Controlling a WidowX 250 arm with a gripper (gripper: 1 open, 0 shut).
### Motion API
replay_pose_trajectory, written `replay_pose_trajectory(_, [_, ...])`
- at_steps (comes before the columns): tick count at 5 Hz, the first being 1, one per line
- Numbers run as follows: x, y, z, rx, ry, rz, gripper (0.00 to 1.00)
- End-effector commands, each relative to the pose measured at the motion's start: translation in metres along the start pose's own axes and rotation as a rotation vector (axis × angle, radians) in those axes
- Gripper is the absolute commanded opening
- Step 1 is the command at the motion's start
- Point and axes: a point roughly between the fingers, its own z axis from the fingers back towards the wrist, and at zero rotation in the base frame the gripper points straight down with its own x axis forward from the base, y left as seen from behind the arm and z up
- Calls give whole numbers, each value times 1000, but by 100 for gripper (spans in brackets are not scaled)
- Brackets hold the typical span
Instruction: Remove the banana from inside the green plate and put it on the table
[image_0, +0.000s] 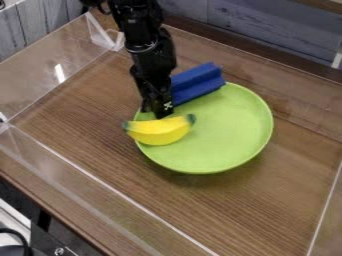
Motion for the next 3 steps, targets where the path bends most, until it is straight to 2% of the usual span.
replay_pose_trajectory(1, [-11,-23,-16,-58,60,39,0])
replay_pose_trajectory(2, [-5,-29,-16,-57,59,73,0])
replay_pose_trajectory(3, [-9,-27,-14,-61,61,55,0])
